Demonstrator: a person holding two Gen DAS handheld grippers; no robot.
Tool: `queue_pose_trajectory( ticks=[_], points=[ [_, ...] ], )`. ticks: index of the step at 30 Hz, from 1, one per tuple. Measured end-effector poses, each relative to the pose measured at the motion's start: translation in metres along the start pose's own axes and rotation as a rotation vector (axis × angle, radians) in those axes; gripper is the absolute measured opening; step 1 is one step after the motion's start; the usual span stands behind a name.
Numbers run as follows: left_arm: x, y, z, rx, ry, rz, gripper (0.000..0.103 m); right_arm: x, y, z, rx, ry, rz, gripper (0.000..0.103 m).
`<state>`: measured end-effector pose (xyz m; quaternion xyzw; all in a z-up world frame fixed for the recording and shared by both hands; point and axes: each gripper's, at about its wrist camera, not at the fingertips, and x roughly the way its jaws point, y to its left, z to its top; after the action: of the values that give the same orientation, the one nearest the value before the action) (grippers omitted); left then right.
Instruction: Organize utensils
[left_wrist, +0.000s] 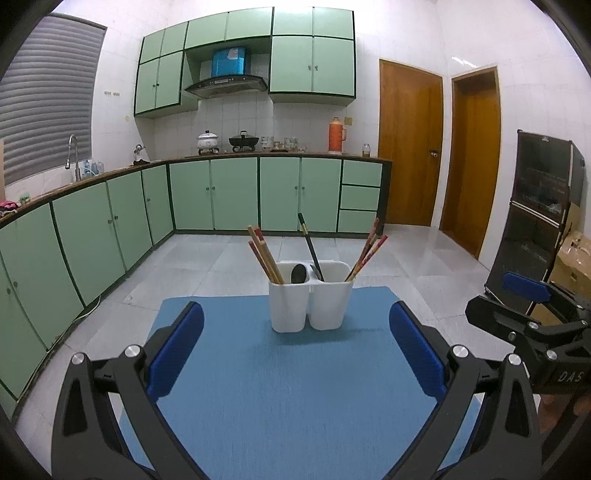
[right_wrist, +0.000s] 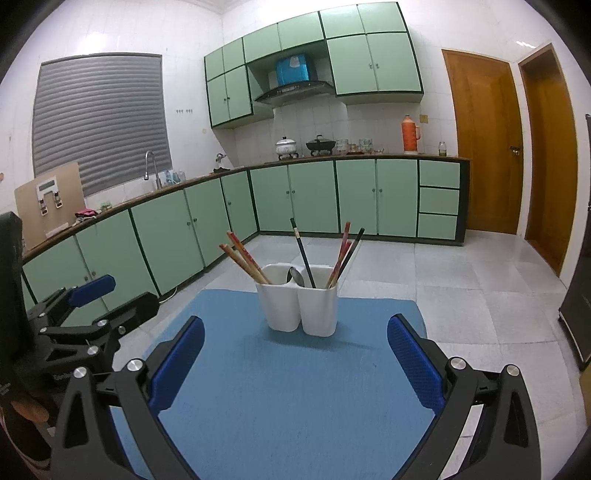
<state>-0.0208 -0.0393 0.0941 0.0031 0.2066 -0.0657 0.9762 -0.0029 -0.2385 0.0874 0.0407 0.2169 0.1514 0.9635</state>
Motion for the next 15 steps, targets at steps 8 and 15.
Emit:
queue_pose_trajectory(
  ticks=[8, 15],
  points=[
    [-0.0024, -0.0015, -0.0006, 0.001, -0.002, 0.0, 0.097, -0.0017, -0.0002, 0.0003, -0.003, -0.001, 0.002, 0.097],
    [-0.0043, -0.0043, 0.0, 0.004, -0.007, -0.001, 0.097, -0.0019, -0.0001, -0.0005, -0.003, 0.001, 0.002, 0.097]
  ],
)
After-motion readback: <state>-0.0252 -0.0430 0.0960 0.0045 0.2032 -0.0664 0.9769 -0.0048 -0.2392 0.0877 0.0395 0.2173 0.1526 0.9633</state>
